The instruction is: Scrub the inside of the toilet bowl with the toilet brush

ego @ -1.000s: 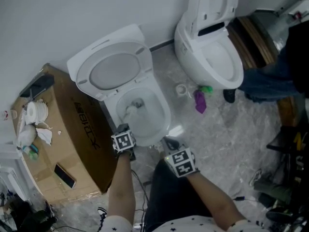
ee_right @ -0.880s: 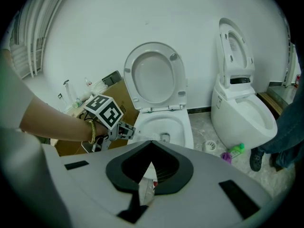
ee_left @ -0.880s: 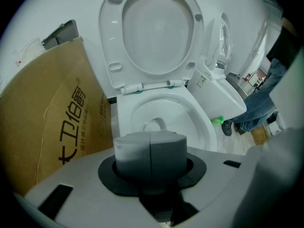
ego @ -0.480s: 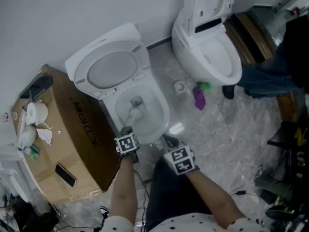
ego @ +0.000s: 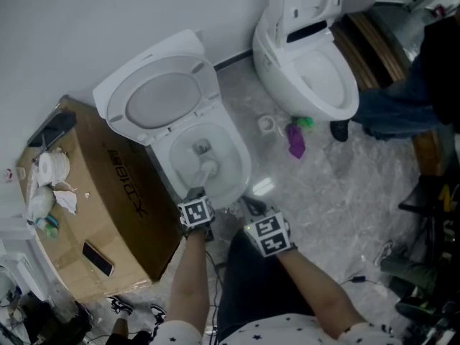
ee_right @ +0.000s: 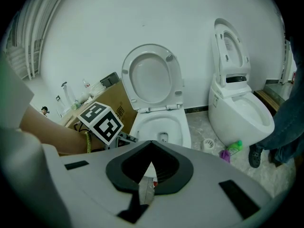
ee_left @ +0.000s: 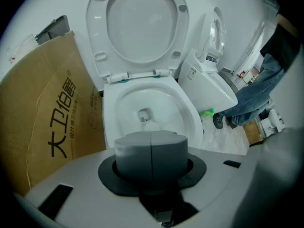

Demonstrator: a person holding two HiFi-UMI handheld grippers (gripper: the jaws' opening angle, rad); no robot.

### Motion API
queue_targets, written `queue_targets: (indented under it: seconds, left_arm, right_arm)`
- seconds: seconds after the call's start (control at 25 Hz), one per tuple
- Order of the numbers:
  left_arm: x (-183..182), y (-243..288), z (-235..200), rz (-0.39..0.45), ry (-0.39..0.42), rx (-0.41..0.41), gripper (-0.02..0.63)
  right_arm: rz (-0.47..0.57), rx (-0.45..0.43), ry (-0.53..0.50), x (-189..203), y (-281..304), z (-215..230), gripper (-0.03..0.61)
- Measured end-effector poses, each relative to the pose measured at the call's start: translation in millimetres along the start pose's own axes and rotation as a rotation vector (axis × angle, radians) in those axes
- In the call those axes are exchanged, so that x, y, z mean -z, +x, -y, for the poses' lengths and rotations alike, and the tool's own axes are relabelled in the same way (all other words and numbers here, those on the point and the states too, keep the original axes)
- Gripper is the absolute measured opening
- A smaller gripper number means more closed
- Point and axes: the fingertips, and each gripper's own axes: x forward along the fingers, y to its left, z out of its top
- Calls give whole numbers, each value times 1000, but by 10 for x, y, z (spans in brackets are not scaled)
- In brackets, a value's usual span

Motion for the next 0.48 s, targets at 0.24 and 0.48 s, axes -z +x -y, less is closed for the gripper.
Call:
queue_targets:
  seconds: [0.24,0.48]
  left_arm:
    - [-46,19,152,5,15,17,153]
    - [-191,23,217,17,41,3,153]
  right_arm:
    - [-6,2,7,38,-16,16,6]
    - [0,3,17,17,-31,52,6]
